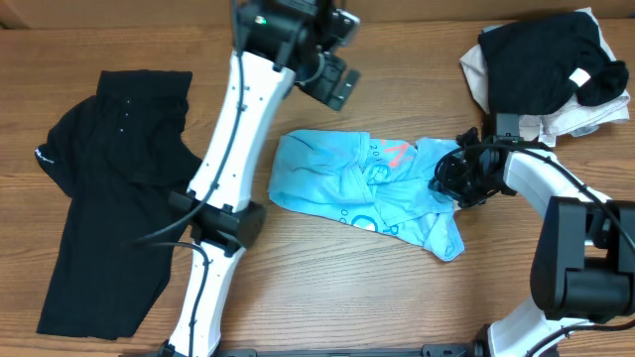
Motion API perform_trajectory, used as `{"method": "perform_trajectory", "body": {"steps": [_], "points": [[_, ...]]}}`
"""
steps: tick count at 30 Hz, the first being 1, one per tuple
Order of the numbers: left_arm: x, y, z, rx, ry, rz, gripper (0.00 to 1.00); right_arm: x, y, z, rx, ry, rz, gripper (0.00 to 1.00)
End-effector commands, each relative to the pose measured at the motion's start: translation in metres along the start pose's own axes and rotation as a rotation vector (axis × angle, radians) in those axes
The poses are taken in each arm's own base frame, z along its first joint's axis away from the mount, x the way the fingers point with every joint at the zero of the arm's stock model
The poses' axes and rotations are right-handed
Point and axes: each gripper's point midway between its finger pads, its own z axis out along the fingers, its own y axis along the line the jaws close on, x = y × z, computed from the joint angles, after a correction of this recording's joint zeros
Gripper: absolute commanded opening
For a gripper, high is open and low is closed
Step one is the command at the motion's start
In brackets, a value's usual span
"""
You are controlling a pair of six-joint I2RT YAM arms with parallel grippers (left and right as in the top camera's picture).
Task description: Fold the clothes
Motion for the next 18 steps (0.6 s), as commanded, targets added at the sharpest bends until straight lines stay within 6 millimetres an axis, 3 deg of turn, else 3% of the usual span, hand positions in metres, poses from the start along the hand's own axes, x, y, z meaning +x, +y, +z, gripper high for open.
{"method": "perform_trajectory", "body": {"steps": [1, 7, 9, 13, 18], "points": [[0.0, 0.015, -0.013, -0.009, -0.024, -0.045, 1.0, -0.006, -0.018, -0.006, 0.067, -0.037, 0.065, 0.07], [0.005, 0.041, -0.016, -0.032, -0.021, -0.094, 1.0, -0.014, -0.051, -0.023, 0.071, -0.054, 0.179, 0.04], [0.007, 0.054, -0.017, -0.052, -0.02, -0.114, 1.0, -0.017, -0.073, -0.041, 0.084, -0.05, 0.221, 0.04], [0.01, 0.068, -0.019, -0.08, -0.018, -0.136, 1.0, -0.027, -0.095, -0.07, 0.086, -0.076, 0.301, 0.04], [0.013, 0.082, -0.021, -0.092, -0.019, -0.162, 1.0, -0.041, -0.079, -0.103, 0.06, -0.084, 0.233, 0.04]]}}
